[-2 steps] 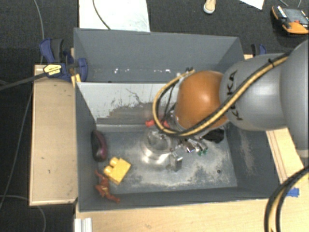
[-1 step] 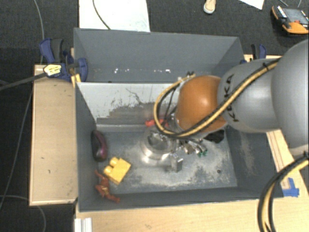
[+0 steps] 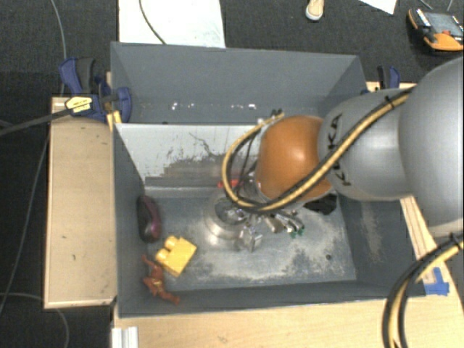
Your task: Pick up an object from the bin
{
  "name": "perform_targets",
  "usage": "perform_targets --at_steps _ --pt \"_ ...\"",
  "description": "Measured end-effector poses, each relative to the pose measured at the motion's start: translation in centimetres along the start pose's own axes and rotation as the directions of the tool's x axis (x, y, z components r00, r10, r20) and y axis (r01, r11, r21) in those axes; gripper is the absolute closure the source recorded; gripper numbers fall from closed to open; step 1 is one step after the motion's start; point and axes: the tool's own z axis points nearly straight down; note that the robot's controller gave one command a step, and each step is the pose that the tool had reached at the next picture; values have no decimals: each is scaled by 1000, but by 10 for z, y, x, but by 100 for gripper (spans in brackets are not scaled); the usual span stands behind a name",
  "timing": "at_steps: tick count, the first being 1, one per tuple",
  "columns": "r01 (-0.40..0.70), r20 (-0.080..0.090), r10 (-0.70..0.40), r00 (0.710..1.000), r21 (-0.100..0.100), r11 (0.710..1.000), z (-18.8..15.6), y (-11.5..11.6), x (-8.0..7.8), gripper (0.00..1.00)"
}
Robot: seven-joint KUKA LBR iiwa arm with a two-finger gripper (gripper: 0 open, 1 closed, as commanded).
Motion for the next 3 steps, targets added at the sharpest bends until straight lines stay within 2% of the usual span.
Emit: perform_targets --at_steps 1,2,3 --pt "-1 0 1 1000 0 1000 0 0 0 100" --pt "-3 0 3 1000 -1 1000 -15 0 0 100" --pt "-6 -6 6 1000 -3 1000 -51 1 1 100"
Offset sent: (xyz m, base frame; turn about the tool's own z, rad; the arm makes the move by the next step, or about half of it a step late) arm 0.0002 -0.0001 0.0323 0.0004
